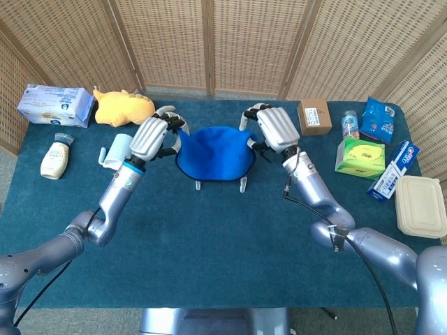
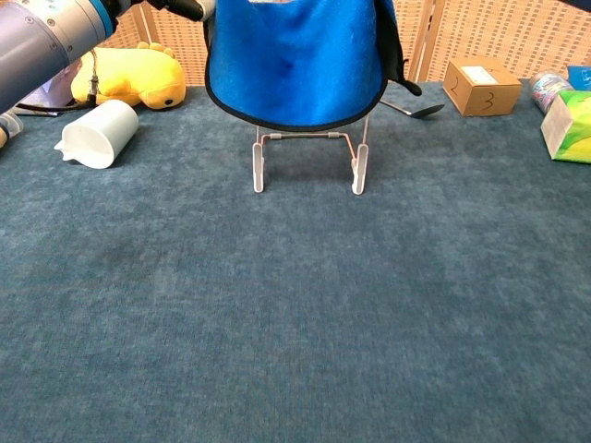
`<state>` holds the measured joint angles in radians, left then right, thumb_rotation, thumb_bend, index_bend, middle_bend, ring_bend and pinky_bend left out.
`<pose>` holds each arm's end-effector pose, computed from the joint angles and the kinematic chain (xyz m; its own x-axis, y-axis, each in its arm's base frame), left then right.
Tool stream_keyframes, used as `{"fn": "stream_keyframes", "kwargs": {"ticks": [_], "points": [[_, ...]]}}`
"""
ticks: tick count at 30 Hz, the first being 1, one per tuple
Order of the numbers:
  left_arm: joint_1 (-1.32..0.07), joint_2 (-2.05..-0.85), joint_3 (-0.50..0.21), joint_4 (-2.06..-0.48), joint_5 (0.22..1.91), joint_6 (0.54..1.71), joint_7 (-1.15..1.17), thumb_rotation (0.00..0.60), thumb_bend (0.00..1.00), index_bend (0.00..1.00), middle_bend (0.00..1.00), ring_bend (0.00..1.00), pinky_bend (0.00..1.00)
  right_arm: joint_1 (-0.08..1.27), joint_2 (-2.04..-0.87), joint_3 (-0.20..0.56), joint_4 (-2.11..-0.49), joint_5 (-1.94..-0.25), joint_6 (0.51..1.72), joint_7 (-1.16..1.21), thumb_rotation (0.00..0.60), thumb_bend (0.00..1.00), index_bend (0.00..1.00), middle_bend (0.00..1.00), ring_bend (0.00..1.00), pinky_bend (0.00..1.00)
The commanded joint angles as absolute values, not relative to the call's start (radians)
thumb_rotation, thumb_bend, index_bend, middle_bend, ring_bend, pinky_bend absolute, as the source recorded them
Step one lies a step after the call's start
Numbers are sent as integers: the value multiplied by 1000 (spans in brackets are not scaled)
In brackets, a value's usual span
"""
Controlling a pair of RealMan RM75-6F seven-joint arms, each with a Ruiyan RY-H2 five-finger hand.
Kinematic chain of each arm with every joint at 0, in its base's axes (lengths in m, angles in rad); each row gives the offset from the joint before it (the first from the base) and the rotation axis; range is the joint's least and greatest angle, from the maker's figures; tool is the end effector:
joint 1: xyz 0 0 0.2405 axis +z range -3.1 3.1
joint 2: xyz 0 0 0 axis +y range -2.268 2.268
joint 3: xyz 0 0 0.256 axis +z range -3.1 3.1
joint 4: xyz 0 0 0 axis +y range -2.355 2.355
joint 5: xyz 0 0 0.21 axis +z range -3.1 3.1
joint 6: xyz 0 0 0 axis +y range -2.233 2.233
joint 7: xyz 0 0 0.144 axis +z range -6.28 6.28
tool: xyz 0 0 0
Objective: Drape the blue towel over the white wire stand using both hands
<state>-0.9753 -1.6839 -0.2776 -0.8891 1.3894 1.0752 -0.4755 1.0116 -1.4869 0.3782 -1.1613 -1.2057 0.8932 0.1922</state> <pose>-0.0952 0.4528 0.0309 0.0361 0.0593 0.9976 0.8560 -0.5169 -0.0003 -0.0632 -0.4651 0.0733 0.1416 -0.0626 0.9879 -0.8845 -0.4562 0.0979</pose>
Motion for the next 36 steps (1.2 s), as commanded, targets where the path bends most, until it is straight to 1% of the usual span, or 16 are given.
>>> {"fn": "stream_keyframes", "kwargs": {"ticks": [1,18,36], "points": [[-972,-1687,-275,-887,1389,1076,-479,600,638,774,491,363,163,1009,-1489,376,-1159,-1206,893,197,600,453,956,499,337,380],[-955,-1709,-263,-862,1387,1074,-492,600,630,770,492,363,158,1001,-1507,365,-1127,-1212,890,211,600,455,957,499,337,380],[-965,-1728,-266,-851,1394,1071,-500,600,630,769,492,363,156,988,-1512,363,-1098,-1213,891,232,600,456,958,499,337,380]]}}
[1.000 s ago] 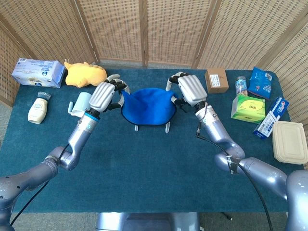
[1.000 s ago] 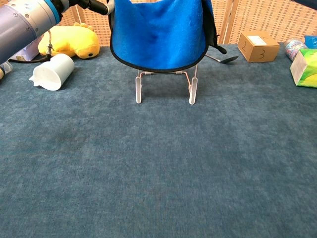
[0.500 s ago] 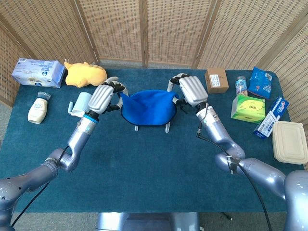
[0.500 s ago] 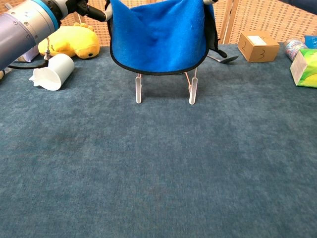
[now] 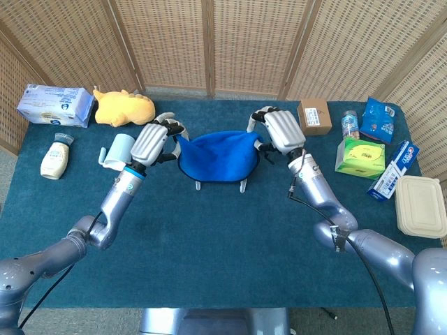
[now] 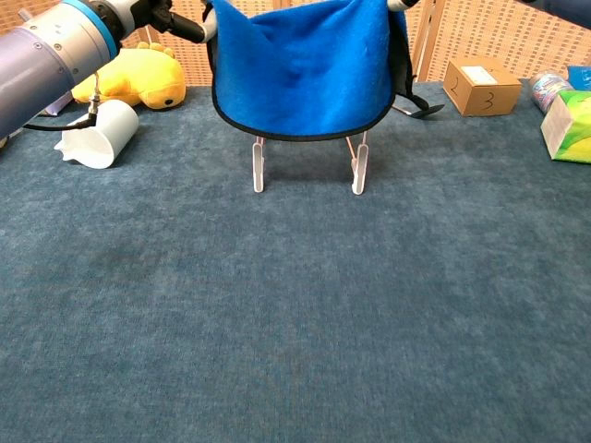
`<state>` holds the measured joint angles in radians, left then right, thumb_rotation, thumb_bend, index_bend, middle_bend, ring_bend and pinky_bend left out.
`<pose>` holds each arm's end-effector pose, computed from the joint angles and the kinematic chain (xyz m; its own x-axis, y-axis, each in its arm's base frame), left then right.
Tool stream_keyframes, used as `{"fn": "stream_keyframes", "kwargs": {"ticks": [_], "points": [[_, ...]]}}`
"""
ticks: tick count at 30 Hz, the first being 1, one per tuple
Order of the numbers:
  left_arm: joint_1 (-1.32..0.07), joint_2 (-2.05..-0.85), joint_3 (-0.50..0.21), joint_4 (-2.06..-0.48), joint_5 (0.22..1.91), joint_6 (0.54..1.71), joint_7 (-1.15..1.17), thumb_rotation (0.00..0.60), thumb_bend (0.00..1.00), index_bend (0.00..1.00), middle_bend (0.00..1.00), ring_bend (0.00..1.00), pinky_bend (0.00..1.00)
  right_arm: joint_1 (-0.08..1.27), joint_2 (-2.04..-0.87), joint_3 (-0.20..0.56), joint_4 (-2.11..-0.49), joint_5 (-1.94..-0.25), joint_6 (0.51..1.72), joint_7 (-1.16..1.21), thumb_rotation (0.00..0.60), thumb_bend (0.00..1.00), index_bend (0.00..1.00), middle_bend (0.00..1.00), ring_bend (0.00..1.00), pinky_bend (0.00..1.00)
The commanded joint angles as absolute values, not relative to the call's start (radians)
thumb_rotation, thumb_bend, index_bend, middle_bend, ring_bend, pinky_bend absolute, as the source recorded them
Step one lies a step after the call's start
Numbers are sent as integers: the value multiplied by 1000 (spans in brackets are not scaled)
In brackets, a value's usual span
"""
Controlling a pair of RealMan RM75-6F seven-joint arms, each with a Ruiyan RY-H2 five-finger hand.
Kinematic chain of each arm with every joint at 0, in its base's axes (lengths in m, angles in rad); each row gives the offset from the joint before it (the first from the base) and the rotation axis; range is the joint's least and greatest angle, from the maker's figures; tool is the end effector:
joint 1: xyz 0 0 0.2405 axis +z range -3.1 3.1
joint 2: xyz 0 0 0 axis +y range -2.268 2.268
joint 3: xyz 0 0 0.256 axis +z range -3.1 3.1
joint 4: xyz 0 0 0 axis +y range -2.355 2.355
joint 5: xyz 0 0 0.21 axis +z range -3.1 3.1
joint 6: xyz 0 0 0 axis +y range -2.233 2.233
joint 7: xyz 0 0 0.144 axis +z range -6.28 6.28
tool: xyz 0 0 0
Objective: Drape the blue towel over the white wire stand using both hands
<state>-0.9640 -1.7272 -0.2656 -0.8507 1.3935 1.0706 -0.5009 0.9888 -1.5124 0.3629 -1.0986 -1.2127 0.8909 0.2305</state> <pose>-0.1028 0.4484 0.0156 0.0247 0.0894 0.9957 0.8664 -0.4988 0.0233 -0.0850 -0.4688 0.0695 0.1387 -0.0668 0.9881 -0.9046 -0.4147 0.0989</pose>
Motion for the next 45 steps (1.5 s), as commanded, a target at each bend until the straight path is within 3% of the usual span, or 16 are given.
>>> {"fn": "stream_keyframes", "kwargs": {"ticks": [1,20,26,36,45], "points": [[-966,-1729,-266,-852,1394,1070,-500,600,630,769,492,363,156,987,-1511,362,-1098,-1214,892,233,600,455,958,499,337,380],[-959,-1725,-265,-857,1391,1068,-491,600,629,769,491,363,156,979,-1510,361,-1100,-1215,893,230,600,455,954,499,337,380],[-958,-1728,-263,-852,1391,1064,-493,600,626,764,491,363,152,978,-1510,358,-1099,-1209,882,223,600,449,911,486,330,380],[-952,-1720,-249,-850,1394,1045,-498,600,626,596,416,297,117,978,-1497,350,-1111,-1200,851,203,600,438,653,343,233,326],[-944,-1701,-235,-863,1397,1026,-485,600,615,368,207,103,22,976,-1491,342,-1113,-1200,839,192,600,369,402,230,93,214]]}}
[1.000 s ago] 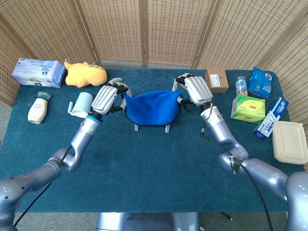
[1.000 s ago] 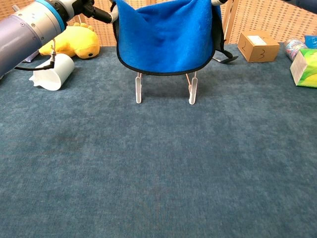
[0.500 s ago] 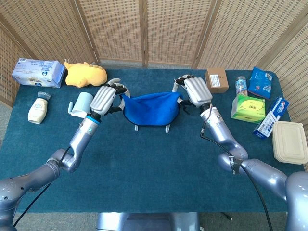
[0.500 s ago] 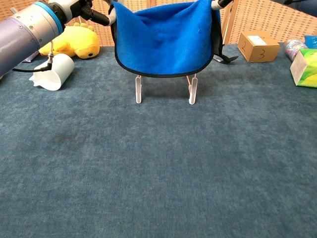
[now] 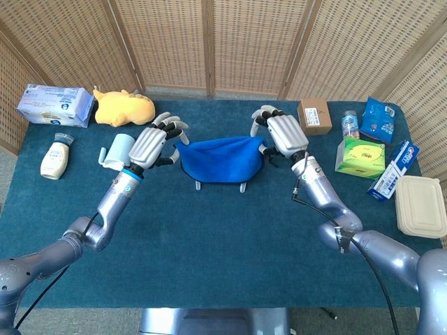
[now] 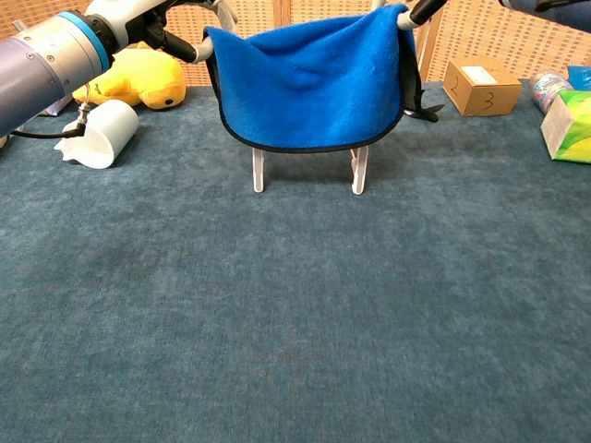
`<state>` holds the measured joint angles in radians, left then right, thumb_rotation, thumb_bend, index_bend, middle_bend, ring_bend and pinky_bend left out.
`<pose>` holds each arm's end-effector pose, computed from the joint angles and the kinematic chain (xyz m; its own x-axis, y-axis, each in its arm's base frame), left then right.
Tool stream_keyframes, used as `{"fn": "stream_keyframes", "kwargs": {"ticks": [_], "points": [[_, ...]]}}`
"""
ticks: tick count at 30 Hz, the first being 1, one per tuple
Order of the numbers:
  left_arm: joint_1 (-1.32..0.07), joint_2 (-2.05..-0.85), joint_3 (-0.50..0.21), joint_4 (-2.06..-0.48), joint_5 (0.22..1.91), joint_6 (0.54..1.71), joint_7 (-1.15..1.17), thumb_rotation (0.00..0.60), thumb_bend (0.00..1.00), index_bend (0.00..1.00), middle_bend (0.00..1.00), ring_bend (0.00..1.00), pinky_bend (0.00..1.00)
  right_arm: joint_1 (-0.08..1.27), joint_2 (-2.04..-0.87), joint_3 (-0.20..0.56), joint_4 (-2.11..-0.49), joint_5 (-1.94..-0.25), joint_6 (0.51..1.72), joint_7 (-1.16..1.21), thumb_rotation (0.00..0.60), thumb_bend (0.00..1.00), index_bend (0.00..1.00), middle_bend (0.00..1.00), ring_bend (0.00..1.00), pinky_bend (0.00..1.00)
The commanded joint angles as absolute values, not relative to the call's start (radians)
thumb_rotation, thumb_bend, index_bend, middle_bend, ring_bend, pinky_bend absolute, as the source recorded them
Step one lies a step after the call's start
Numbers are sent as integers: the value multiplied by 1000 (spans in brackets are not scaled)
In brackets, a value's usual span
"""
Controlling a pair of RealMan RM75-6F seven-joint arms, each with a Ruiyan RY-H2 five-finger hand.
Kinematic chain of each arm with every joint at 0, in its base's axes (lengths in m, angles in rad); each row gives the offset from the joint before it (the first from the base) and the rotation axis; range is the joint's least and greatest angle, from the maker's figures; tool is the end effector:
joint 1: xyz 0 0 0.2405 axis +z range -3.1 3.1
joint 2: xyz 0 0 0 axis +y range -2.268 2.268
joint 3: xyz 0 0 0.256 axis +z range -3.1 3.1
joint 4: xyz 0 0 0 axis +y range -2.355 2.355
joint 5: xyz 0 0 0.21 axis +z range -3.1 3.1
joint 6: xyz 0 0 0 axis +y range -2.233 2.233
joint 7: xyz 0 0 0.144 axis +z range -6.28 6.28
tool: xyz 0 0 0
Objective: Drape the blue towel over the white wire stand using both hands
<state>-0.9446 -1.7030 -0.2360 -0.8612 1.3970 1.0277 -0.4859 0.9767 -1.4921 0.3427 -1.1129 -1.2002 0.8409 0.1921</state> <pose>-0.1189 0.4464 0.0138 0.0884 0.1212 0.9887 0.8801 -0.4743 -0.0206 -0.0973 -0.4668 0.0659 0.2039 -0.1043 0.9734 -0.9079 -0.3922 0.1482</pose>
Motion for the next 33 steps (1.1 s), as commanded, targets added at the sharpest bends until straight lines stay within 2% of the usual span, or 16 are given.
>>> {"fn": "stream_keyframes", "kwargs": {"ticks": [1,6,16,29,33], "points": [[-943,-1699,-234,-864,1397,1024,-483,600,614,347,187,84,13,976,-1490,341,-1113,-1200,837,190,600,363,385,222,82,203],[-940,-1687,-228,-874,1398,1012,-477,600,599,260,96,4,0,979,-1478,334,-1119,-1204,823,177,600,347,314,185,32,156],[-933,-1666,-225,-893,1394,1002,-452,600,589,144,6,0,0,984,-1448,323,-1136,-1210,807,131,600,325,263,152,0,104],[-922,-1580,-198,-973,1393,945,-374,600,541,10,0,0,0,989,-1427,302,-1145,-1200,775,69,600,264,229,136,0,66],[-918,-1557,-192,-996,1390,932,-343,600,523,0,0,0,0,990,-1419,297,-1150,-1196,768,49,600,240,213,125,0,50]]}}
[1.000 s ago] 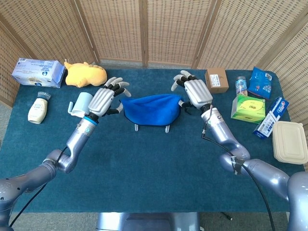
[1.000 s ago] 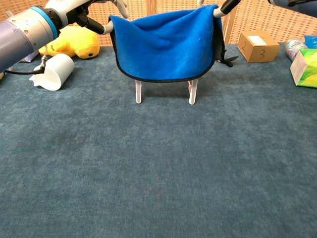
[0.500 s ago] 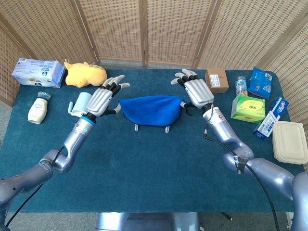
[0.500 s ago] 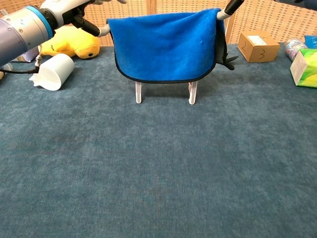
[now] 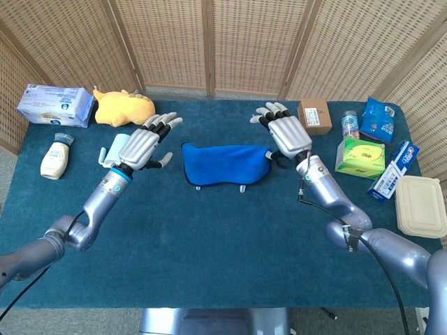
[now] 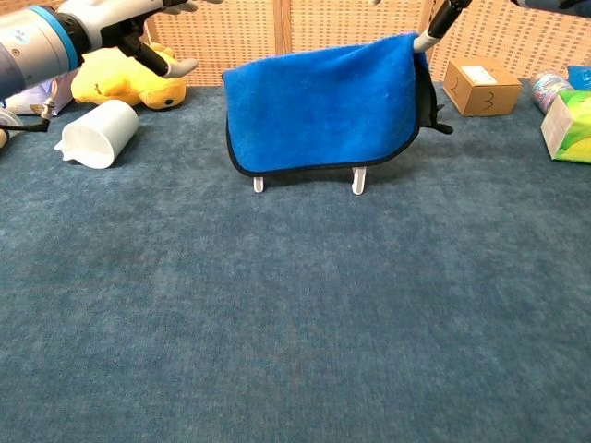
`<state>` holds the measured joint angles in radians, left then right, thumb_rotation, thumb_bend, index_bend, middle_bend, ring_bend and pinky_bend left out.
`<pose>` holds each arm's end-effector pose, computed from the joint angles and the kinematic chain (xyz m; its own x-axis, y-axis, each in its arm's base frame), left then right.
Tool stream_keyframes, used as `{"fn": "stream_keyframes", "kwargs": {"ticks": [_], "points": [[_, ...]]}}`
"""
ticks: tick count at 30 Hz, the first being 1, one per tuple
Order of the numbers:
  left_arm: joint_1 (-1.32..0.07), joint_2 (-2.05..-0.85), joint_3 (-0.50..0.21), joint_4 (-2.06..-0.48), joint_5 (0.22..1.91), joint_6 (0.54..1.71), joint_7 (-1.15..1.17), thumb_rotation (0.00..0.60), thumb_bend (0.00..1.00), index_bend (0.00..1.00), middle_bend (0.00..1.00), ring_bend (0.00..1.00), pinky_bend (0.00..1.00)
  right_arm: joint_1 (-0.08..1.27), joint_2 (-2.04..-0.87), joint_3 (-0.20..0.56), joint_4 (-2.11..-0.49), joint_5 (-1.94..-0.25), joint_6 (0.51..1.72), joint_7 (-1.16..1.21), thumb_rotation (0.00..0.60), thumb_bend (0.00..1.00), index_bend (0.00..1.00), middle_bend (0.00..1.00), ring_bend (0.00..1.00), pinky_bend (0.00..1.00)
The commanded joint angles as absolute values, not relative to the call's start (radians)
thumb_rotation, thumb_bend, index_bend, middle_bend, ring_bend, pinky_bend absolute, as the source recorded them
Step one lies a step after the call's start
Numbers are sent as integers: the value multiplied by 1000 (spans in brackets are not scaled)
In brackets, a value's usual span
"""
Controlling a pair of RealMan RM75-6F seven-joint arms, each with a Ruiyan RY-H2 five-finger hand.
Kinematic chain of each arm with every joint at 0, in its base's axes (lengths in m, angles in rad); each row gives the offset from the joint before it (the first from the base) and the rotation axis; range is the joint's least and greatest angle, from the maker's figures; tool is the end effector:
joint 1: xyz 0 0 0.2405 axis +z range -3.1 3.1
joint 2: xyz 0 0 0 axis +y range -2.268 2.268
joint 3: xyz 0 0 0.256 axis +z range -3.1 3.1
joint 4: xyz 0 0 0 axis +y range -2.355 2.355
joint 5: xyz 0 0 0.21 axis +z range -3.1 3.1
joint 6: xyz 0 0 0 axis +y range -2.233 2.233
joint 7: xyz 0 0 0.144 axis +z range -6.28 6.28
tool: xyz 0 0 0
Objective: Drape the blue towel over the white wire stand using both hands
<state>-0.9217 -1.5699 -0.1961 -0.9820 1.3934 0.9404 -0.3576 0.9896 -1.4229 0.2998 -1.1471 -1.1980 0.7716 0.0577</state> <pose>-0.1384 0.4436 0.0339 0.2730 0.1399 0.9518 0.8677 -0.4630 -0.1808 -0.1043 -0.4670 0.0738 0.4011 -0.1016 0.9104 -0.8500 -0.4117 0.3286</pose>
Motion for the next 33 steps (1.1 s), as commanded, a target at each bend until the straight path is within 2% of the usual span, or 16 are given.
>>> {"fn": "stream_keyframes", "kwargs": {"ticks": [1,26,33], "points": [[-917,-1553,-192,-1001,1388,931,-337,600,522,0,0,0,0,990,-1417,296,-1151,-1194,768,44,600,238,212,125,0,49],[-873,-1454,-209,-1126,1353,945,-272,600,517,0,0,0,0,951,-1374,242,-1155,-1212,780,-36,600,201,172,109,0,15],[-819,-1383,-209,-1237,1324,983,-232,600,518,0,0,0,0,911,-1342,244,-1176,-1200,818,-26,600,205,172,108,0,16]]}}
